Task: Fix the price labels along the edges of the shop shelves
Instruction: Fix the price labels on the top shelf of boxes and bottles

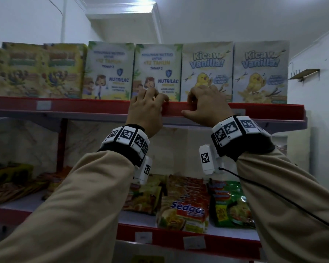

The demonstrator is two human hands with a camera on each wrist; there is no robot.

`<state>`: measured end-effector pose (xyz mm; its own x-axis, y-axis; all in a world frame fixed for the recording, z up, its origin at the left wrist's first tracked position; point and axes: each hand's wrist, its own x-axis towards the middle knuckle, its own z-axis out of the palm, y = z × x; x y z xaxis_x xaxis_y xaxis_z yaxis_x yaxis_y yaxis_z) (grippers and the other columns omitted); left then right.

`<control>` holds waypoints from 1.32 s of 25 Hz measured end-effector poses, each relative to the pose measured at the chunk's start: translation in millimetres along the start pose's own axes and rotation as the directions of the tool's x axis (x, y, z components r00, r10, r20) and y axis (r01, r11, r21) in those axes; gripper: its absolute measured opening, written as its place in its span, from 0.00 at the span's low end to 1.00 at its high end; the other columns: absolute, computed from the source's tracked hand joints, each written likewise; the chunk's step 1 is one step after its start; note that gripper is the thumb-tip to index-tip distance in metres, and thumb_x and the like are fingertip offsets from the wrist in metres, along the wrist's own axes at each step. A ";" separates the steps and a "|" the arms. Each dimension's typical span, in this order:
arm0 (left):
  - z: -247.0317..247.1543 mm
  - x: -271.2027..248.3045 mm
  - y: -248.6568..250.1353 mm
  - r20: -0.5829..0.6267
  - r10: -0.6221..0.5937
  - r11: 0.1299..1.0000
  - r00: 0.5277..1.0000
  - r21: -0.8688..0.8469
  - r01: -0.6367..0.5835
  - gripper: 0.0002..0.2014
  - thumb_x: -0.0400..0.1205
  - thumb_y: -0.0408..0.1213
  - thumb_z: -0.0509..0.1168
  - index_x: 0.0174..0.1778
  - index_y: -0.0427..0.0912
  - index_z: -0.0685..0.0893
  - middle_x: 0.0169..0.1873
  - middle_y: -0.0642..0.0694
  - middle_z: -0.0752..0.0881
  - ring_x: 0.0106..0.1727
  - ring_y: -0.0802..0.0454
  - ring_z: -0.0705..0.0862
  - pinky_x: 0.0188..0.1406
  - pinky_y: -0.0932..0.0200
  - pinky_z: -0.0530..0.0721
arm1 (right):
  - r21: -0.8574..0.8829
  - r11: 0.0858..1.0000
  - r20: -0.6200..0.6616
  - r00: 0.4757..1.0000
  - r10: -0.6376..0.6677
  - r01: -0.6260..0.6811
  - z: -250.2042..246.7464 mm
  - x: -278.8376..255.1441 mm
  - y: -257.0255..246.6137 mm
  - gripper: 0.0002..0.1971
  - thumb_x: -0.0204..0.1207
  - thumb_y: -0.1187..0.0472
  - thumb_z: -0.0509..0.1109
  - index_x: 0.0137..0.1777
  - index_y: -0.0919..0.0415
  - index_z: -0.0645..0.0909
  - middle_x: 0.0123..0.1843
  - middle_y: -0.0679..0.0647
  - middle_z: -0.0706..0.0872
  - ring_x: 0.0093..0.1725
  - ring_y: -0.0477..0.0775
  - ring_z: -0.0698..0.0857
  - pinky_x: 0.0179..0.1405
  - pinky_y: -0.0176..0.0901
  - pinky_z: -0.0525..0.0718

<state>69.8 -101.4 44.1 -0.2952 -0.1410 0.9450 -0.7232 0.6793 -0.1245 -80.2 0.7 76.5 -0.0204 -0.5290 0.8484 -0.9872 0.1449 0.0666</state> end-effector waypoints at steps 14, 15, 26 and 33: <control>-17.9 -16.6 -118.4 -0.003 0.151 0.976 0.988 -0.161 -0.150 0.19 0.79 0.43 0.70 0.66 0.44 0.82 0.56 0.40 0.80 0.59 0.40 0.75 0.59 0.47 0.75 | 0.031 0.998 -0.021 0.998 0.059 -0.058 41.4 28.2 -98.4 0.14 0.65 0.56 0.72 0.48 0.57 0.74 0.55 0.59 0.77 0.59 0.62 0.72 0.62 0.54 0.73; -18.3 -15.2 -119.6 0.001 0.147 0.974 0.989 -0.174 -0.144 0.19 0.78 0.42 0.70 0.65 0.43 0.82 0.56 0.40 0.79 0.59 0.40 0.75 0.59 0.47 0.75 | 0.048 0.998 -0.036 0.998 0.044 -0.042 42.1 28.1 -101.3 0.13 0.66 0.59 0.71 0.50 0.58 0.76 0.55 0.59 0.78 0.59 0.62 0.73 0.62 0.53 0.74; -14.7 -12.3 -119.4 0.018 0.154 0.959 0.988 -0.243 -0.145 0.17 0.78 0.37 0.70 0.63 0.41 0.81 0.58 0.39 0.79 0.61 0.40 0.74 0.62 0.52 0.70 | -0.022 0.999 -0.039 0.999 -0.029 0.028 45.8 34.0 -132.5 0.16 0.69 0.62 0.72 0.57 0.58 0.81 0.56 0.60 0.83 0.58 0.60 0.78 0.56 0.48 0.75; -15.1 -14.5 -122.4 0.012 0.157 0.966 0.988 -0.209 -0.151 0.17 0.79 0.40 0.67 0.63 0.43 0.79 0.59 0.40 0.77 0.61 0.40 0.73 0.61 0.49 0.71 | 0.065 0.998 -0.003 1.000 0.004 -0.003 44.9 40.3 -134.6 0.12 0.73 0.57 0.70 0.55 0.58 0.84 0.51 0.58 0.83 0.54 0.59 0.80 0.54 0.43 0.75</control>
<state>172.0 -171.7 50.3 -0.4127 -0.0417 0.9099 -0.5235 0.8283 -0.1995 44.8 -77.7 78.1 -0.0235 -0.5258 0.8503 -0.9954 0.0917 0.0293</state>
